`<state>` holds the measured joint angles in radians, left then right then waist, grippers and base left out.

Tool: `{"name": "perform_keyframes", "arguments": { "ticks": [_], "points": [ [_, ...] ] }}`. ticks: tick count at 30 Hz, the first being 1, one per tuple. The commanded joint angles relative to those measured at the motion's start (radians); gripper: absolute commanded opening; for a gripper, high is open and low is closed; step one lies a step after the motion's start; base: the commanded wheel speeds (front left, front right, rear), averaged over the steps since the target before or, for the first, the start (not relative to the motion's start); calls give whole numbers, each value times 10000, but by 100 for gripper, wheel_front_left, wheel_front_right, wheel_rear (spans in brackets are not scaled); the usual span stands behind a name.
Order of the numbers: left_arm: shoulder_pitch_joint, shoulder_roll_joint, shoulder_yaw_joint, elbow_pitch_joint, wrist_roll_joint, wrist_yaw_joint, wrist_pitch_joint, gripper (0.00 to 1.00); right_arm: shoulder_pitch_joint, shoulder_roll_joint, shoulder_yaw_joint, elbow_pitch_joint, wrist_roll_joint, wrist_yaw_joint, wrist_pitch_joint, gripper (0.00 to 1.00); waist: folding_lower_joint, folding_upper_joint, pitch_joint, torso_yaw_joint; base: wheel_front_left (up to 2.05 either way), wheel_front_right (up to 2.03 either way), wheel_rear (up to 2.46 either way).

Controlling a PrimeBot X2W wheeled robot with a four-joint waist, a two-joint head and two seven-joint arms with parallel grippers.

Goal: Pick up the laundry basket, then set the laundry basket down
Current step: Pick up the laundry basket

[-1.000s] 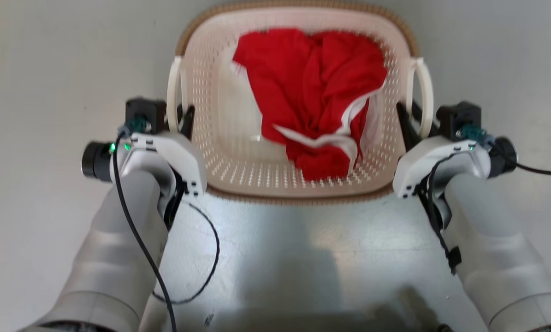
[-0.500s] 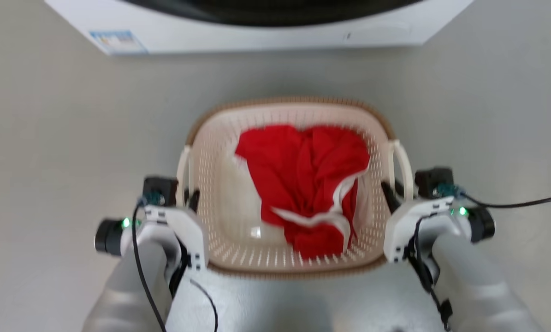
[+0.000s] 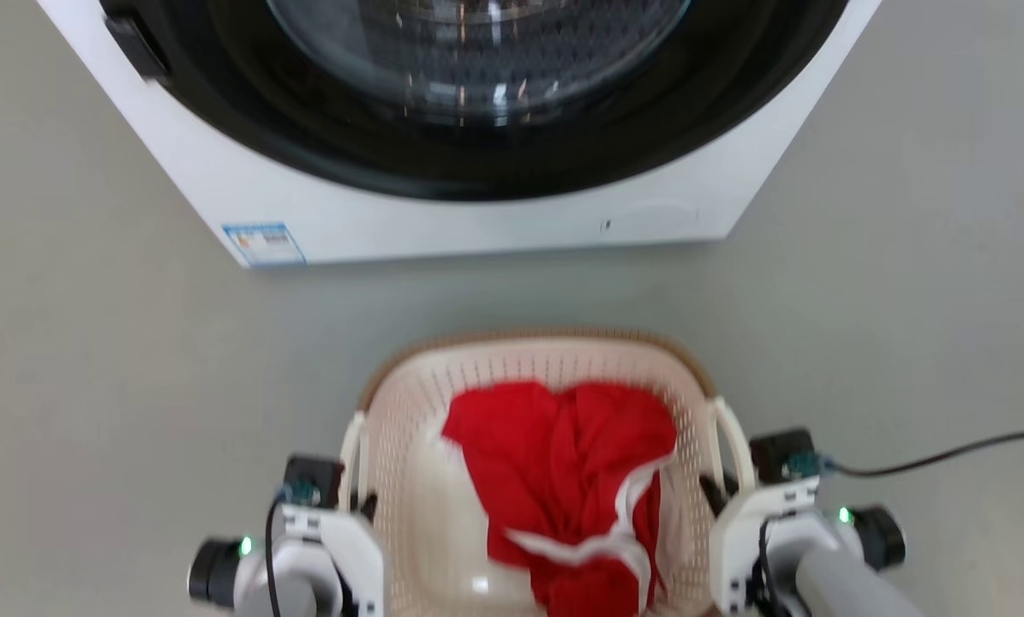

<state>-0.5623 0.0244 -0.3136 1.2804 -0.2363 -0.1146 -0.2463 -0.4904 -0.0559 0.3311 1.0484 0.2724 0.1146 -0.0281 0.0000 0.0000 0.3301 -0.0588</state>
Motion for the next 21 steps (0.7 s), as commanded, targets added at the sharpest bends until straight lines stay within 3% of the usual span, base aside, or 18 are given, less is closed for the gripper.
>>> {"name": "perform_keyframes", "arguments": {
  "ticks": [1,9,21],
  "points": [
    [337,263,-11,-112,-84,-52,-45,0,493,57,382,-246,-54,161,183,0,0,0,-760,-90,0,0,0],
    [1545,260,-1030,-629,-980,-95,260,0,1478,57,332,-582,3,161,601,0,0,0,-1979,-154,0,0,0],
    [2320,259,-2227,-1170,-1906,326,665,0,2308,57,139,-1002,-68,161,890,0,0,0,-2892,-14,0,0,0]
  ]
}}
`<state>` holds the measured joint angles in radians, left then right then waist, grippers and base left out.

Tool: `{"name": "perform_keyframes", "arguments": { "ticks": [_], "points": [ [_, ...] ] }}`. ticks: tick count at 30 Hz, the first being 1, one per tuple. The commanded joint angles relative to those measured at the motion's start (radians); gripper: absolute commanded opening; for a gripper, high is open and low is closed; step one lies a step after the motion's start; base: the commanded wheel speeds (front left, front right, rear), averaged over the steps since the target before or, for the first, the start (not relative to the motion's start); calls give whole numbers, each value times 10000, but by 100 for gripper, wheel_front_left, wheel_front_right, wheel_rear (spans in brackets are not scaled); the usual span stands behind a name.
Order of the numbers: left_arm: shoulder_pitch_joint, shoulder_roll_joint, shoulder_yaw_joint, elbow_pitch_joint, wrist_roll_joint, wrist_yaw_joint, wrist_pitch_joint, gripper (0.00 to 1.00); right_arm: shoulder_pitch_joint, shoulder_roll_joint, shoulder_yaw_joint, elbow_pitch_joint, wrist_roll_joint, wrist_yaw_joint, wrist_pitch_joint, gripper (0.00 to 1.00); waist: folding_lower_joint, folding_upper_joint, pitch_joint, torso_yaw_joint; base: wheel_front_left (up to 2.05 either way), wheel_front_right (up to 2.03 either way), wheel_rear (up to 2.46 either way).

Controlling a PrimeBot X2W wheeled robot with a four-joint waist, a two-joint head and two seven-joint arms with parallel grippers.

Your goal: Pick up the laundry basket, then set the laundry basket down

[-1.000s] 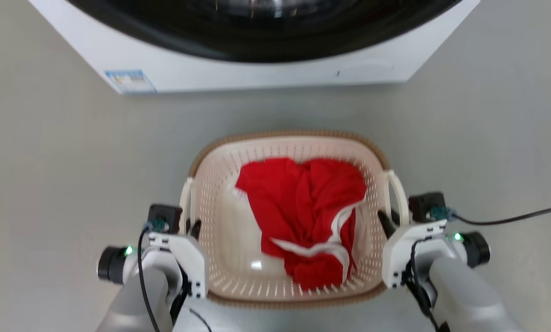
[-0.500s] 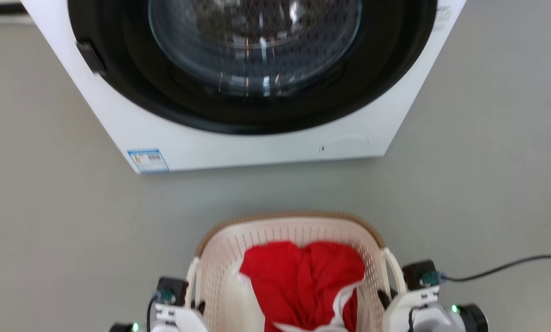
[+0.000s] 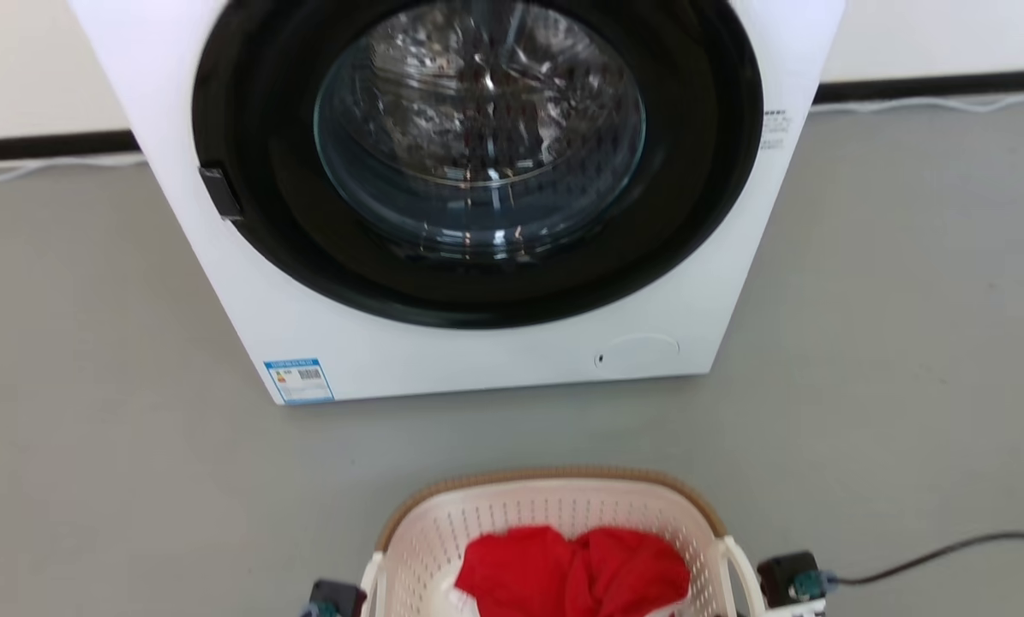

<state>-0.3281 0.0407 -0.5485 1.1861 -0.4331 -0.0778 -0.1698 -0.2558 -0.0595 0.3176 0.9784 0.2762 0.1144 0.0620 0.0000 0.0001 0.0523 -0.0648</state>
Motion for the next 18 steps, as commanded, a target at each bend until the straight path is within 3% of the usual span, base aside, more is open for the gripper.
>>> {"name": "perform_keyframes", "arguments": {
  "ticks": [1,18],
  "points": [
    [63,96,16,-251,-5,-18,-69,0,61,93,277,-323,-102,163,10,0,0,-1,-223,69,0,0,0],
    [330,95,-1232,-493,-907,268,271,0,577,93,222,-905,-274,163,456,0,0,-1,-603,117,0,0,0]
  ]
}}
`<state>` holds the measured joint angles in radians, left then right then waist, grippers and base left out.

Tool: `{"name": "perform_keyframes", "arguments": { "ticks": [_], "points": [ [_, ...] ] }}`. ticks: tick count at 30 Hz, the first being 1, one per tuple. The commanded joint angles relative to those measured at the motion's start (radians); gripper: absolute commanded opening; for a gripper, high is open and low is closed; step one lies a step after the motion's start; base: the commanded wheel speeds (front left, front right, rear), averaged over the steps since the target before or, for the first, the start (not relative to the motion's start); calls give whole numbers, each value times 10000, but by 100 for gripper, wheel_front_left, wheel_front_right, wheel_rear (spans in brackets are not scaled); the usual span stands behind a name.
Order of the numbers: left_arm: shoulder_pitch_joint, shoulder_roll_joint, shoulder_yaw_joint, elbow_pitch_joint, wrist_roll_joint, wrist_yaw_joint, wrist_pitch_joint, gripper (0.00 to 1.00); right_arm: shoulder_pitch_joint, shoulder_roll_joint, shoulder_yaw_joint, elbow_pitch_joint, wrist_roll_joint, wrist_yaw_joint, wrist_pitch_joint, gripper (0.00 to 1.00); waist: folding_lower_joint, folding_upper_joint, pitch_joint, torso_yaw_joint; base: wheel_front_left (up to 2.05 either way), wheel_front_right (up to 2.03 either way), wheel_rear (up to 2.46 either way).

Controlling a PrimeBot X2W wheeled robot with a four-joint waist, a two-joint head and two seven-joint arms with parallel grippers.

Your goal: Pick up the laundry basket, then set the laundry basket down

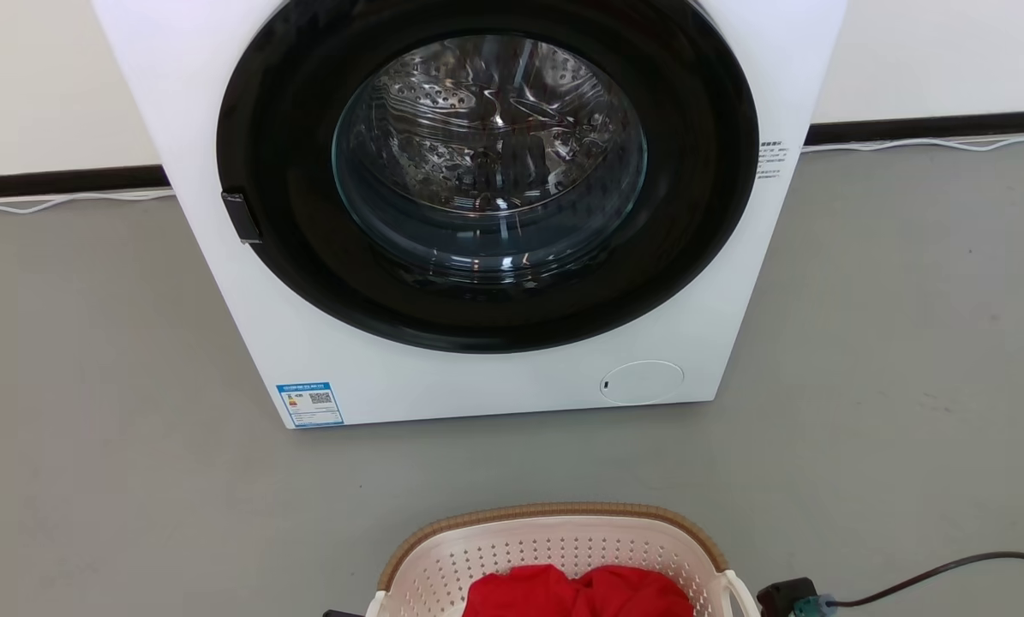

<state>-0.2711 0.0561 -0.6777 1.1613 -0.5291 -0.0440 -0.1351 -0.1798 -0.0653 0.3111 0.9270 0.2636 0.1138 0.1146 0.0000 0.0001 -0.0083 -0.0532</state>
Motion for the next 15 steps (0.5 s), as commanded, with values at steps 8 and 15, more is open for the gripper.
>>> {"name": "perform_keyframes", "arguments": {
  "ticks": [8,15],
  "points": [
    [-328,-58,-297,-179,-285,-8,-117,0,-119,151,147,-628,-286,169,104,0,0,-1,25,6,0,0,0],
    [-455,-58,-506,38,-483,14,-218,0,-67,151,93,-750,-276,169,165,0,0,-1,57,0,0,0,0]
  ]
}}
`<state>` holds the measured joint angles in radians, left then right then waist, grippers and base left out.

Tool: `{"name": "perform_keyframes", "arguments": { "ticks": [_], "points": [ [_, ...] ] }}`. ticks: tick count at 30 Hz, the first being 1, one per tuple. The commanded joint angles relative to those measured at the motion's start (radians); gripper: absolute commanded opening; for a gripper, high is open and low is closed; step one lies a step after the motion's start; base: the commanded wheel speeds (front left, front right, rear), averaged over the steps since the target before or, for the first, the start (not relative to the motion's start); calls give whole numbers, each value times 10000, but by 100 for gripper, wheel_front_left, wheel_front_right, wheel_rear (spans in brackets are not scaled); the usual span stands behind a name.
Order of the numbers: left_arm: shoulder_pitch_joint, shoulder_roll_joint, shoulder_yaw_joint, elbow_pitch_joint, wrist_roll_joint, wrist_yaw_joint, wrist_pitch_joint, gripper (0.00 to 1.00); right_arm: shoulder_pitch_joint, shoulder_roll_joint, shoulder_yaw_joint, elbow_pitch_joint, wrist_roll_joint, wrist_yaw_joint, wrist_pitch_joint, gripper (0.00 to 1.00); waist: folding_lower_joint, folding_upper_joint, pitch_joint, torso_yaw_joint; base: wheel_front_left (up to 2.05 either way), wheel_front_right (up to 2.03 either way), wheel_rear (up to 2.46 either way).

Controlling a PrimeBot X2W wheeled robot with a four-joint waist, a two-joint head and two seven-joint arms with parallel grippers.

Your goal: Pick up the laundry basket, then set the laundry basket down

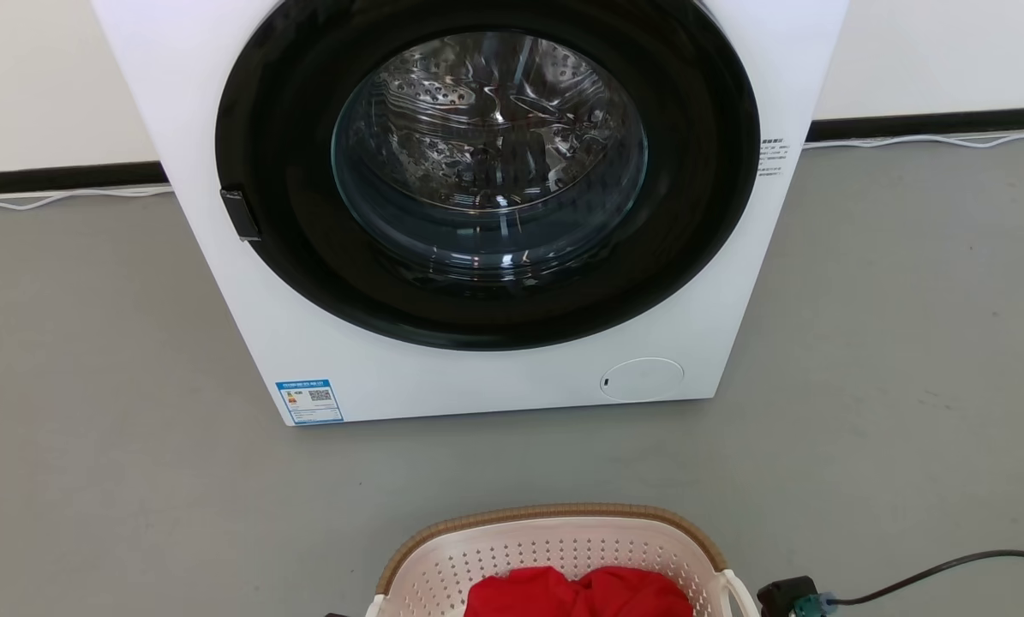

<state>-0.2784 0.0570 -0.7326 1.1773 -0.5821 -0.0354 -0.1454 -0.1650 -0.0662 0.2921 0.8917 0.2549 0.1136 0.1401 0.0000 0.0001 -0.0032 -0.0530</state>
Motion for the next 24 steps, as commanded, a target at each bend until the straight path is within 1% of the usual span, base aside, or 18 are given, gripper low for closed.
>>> {"name": "perform_keyframes", "arguments": {
  "ticks": [1,24],
  "points": [
    [-401,-68,16,-95,17,-73,-125,0,-211,160,280,-408,-187,171,-88,0,0,-1,12,-4,0,0,0],
    [-722,-68,-478,323,-520,-69,-321,0,-228,160,242,-466,-122,171,-84,0,0,-1,177,-44,0,0,0]
  ]
}}
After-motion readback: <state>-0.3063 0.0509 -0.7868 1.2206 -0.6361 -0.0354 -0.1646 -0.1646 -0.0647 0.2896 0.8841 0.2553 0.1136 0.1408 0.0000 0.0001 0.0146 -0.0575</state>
